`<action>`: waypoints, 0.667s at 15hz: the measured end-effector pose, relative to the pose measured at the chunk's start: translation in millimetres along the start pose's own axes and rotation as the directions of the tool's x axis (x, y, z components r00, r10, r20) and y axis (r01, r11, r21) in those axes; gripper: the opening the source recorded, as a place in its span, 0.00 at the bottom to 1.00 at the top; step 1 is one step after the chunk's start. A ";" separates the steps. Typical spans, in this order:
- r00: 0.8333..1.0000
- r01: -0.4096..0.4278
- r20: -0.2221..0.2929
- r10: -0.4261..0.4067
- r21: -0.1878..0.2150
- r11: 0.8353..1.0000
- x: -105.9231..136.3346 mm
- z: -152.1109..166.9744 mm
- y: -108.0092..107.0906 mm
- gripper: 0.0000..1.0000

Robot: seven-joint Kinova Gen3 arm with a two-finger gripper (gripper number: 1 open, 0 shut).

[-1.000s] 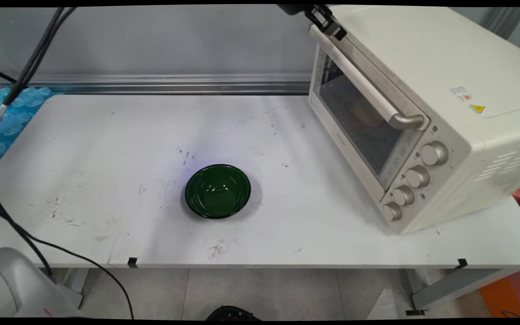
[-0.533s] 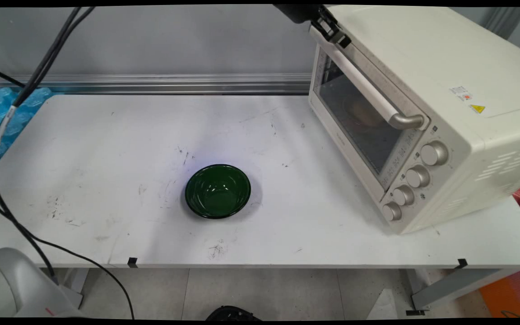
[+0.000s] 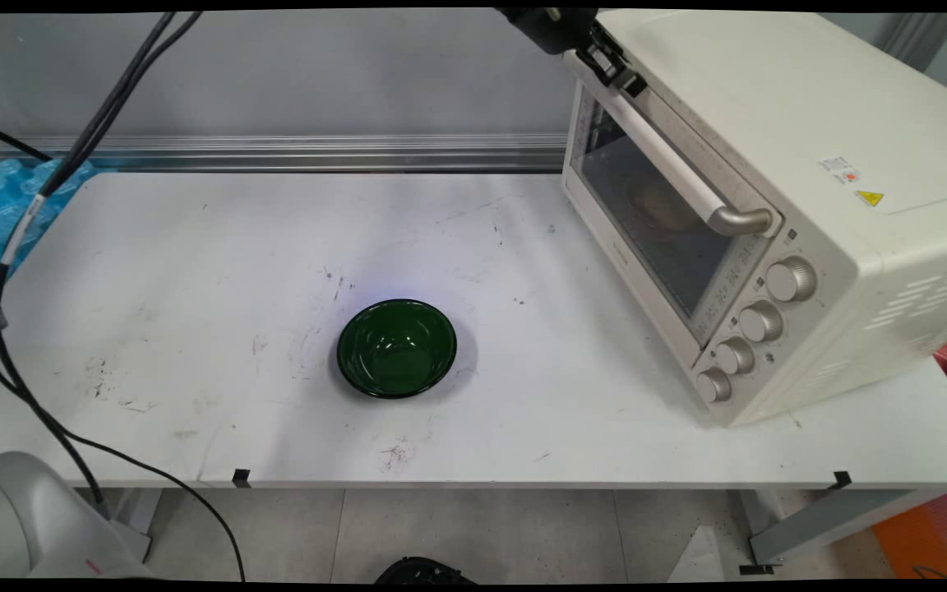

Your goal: Open the oven

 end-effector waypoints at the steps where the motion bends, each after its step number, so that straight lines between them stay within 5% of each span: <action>1: 1.000 0.000 -0.001 0.000 0.000 1.000 -0.4 2.0 -0.1 0.00; 10: 1.000 0.003 0.012 -0.003 -0.010 1.000 -9.1 13.4 2.2 0.00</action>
